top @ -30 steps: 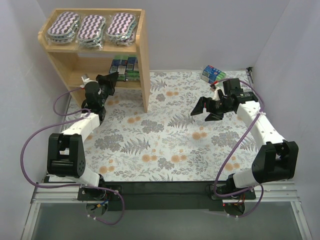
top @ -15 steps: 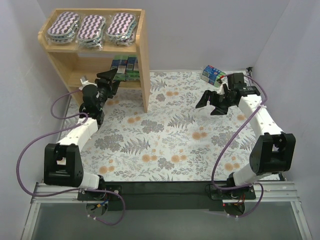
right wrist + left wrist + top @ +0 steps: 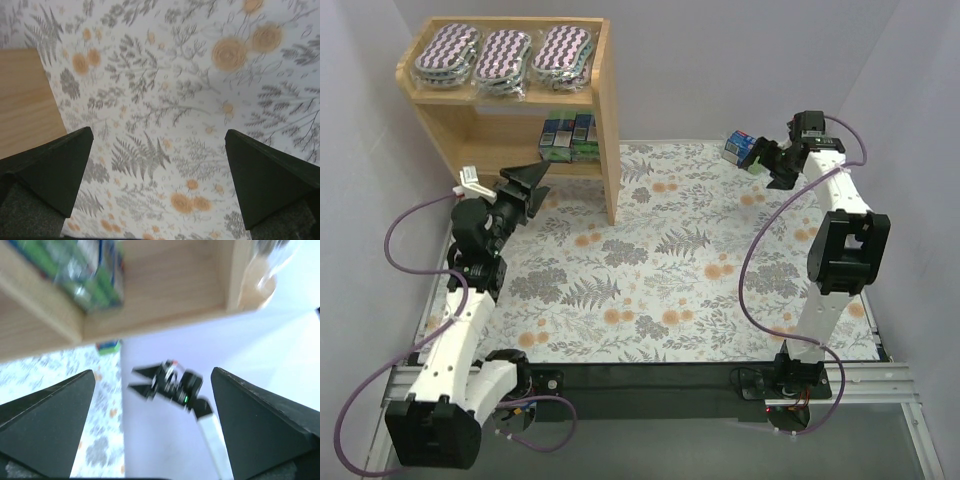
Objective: Place and organize the cleaning sponges onto the shelf
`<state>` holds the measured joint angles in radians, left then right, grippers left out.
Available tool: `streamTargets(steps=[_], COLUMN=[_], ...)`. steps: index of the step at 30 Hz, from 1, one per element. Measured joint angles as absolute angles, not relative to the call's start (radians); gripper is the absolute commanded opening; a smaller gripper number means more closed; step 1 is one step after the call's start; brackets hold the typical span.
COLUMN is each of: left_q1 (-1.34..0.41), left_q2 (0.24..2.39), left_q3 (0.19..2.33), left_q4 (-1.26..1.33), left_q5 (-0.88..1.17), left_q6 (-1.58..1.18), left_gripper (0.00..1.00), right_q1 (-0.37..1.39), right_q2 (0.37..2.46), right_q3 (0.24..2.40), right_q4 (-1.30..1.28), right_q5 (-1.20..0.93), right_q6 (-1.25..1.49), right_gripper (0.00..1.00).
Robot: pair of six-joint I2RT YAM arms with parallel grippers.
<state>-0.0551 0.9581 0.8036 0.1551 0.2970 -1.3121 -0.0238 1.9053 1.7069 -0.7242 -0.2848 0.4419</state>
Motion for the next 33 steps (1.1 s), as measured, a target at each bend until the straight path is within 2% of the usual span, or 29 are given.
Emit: streamTargets(steps=[4,11,18,26,29,33], left_q1=[-0.055,-0.055,-0.055,-0.055,-0.055,-0.055], left_q2=[0.799,0.614,0.628,0.670,0.662,0.649], left_q3=[0.692,0.562,0.567,0.572,0.573,0.583], left_q4=[0.030,-0.197,-0.271,-0.316,-0.340,-0.373], left_q5=[0.356,0.394,0.417,0.438,0.438,0.436], left_q6=[-1.254,-1.215,-1.173,-1.142,-1.136,-1.129], left_gripper=[0.87,0.86,0.83,0.82,0.81,0.81], right_q1=[-0.057,-0.099,-0.101,-0.100,-0.100,-0.100], right_q2=[2.009,2.072,2.175,2.322,2.374,2.440], right_q3=[1.777,1.700,1.747,1.824,1.874,1.959], right_q4=[-0.630,-0.382,-0.177,-0.088,-0.075,-0.058], right_q5=[-0.244,-0.224,-0.212,-0.211,-0.212,-0.216], right_q6=[0.522,0.720,0.802,0.857,0.876,0.893], right_gripper=[0.98,0.91,0.79,0.73,0.65,0.46])
